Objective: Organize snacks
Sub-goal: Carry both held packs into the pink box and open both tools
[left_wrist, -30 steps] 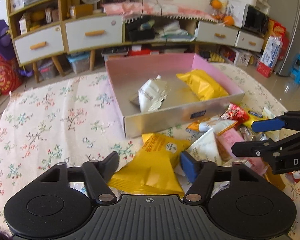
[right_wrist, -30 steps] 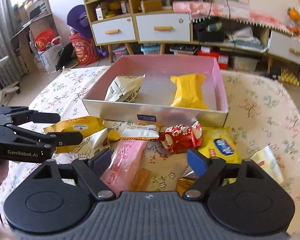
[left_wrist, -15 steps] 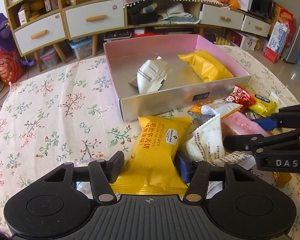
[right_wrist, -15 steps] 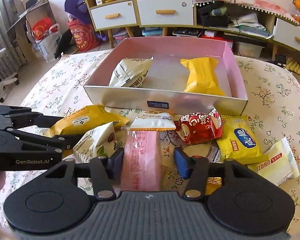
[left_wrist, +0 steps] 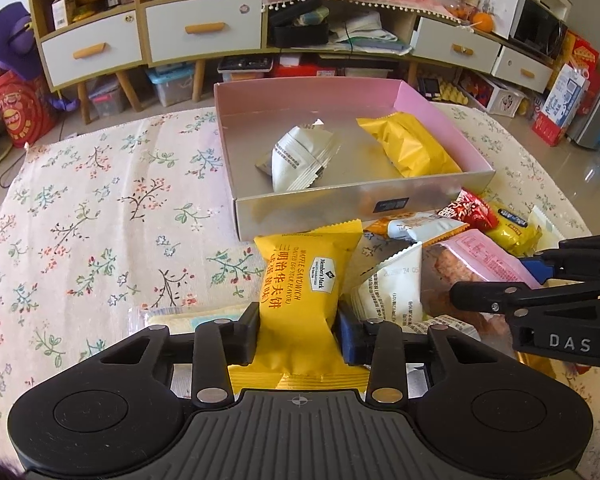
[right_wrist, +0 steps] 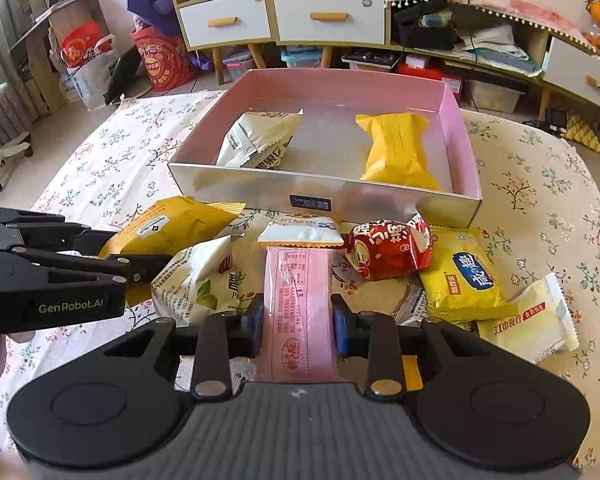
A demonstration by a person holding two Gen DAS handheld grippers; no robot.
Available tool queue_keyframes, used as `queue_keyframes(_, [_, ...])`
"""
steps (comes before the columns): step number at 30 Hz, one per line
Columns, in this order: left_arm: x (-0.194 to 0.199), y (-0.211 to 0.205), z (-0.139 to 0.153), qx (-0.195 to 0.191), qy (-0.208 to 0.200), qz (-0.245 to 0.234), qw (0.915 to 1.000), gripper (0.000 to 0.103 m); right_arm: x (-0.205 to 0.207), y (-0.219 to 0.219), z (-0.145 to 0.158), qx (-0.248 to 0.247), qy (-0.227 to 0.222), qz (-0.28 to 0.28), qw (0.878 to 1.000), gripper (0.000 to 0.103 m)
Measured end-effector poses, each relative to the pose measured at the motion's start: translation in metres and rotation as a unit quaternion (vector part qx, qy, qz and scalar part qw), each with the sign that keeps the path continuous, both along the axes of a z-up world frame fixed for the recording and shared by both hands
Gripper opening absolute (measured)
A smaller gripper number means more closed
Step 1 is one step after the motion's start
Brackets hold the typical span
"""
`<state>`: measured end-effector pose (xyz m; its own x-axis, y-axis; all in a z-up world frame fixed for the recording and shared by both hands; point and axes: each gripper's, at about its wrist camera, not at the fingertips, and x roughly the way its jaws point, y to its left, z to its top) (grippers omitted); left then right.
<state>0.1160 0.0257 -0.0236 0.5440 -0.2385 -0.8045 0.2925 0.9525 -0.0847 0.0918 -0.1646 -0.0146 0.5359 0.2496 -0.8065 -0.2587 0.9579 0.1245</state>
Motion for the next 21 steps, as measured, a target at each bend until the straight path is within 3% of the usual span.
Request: queue_keyframes(21, [-0.011,0.009,0.044,-0.053,-0.045,0.015,0.9975,0.035,-0.009,-0.023,0.032,0.062,-0.02,-0.019,0.998,0.03])
